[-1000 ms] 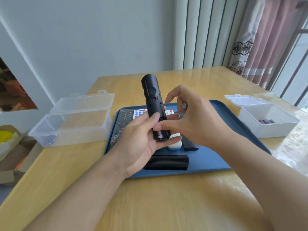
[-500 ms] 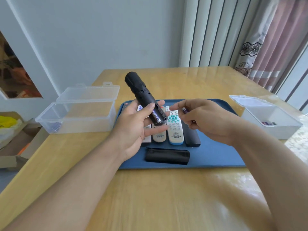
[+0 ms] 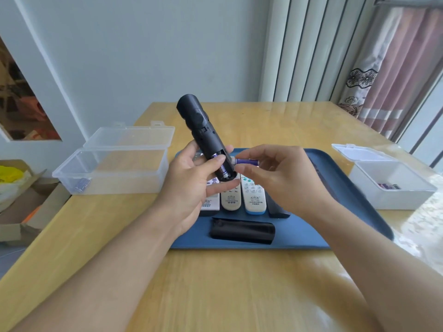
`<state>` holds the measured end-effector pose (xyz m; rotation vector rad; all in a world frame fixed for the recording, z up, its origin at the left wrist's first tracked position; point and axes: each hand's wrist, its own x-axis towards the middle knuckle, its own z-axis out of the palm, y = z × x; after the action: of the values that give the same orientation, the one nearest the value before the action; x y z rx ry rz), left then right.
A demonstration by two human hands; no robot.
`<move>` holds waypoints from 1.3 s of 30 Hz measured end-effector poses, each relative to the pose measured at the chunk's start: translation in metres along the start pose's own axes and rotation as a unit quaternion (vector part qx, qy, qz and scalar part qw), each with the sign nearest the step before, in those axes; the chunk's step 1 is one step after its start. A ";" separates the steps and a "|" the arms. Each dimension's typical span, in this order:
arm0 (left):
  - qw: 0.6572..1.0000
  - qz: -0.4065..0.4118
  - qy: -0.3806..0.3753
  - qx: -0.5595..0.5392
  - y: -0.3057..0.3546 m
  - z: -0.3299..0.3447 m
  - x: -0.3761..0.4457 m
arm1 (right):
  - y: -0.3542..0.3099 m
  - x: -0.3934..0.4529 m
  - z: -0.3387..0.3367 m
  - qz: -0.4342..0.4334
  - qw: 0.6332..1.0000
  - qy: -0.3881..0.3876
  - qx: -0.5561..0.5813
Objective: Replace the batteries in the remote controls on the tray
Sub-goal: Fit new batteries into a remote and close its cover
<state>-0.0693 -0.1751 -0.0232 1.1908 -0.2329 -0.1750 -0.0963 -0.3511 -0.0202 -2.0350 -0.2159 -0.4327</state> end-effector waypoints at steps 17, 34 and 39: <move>1.000 -0.010 0.005 -0.002 0.001 0.003 -0.001 | 0.001 -0.002 0.006 -0.074 0.992 0.097 -0.034; 0.999 -0.005 0.036 -0.032 0.003 -0.003 0.003 | -0.003 -0.009 0.016 -0.174 0.974 0.104 -0.102; 1.000 -0.001 0.011 0.005 0.003 -0.002 0.002 | -0.005 -0.009 0.018 -0.168 0.975 0.085 -0.120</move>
<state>-0.0674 -0.1730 -0.0209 1.2027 -0.2130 -0.1634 -0.1024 -0.3327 -0.0272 -2.1874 -0.4231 -0.8771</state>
